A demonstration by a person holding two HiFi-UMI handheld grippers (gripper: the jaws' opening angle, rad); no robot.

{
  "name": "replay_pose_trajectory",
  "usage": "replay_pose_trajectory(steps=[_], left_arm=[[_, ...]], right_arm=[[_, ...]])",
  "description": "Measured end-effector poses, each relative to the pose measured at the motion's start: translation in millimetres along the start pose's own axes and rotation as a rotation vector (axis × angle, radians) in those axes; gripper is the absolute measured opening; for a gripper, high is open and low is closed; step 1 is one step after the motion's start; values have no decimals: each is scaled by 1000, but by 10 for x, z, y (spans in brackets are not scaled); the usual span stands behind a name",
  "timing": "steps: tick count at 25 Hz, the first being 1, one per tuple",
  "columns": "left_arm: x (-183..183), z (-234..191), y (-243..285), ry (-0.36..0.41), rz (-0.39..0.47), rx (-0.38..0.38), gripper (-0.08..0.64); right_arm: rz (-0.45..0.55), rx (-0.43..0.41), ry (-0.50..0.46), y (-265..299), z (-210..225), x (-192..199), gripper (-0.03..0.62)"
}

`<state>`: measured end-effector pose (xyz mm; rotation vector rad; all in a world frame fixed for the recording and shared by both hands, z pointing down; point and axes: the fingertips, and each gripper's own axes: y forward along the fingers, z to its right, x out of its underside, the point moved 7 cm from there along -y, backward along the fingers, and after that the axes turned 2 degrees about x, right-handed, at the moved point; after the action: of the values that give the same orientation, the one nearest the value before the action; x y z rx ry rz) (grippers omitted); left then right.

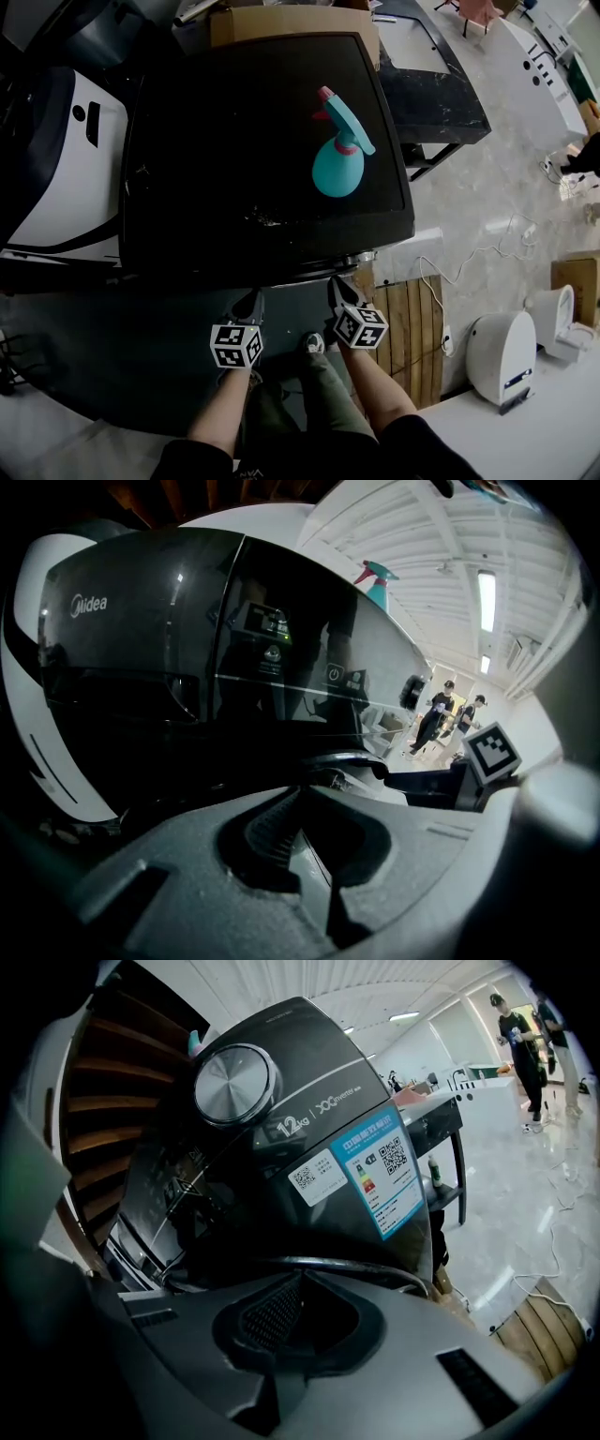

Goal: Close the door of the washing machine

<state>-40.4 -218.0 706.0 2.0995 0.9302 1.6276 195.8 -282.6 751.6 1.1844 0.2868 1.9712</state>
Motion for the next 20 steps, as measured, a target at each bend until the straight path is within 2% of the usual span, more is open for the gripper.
replay_pose_trajectory(steps=[4,8,11,13,20], left_arm=[[2,18,12,37,-22,24,11],[-10,102,-15,25,7,54,9],[6,184,-68,14,17,80,9],[25,217,-116,17,16,91,11],[70,275,-403,81,21,134,9]], right_arm=[[-8,-12,-36,-7,5,11,5],[-29,-30,-37,-34,5,-8,2],[-21,-18,-28,-142,-2,-22,2],[-16,1,-71,-240,-13,-34,2],[33,48,-96,-641,-152,46,0]])
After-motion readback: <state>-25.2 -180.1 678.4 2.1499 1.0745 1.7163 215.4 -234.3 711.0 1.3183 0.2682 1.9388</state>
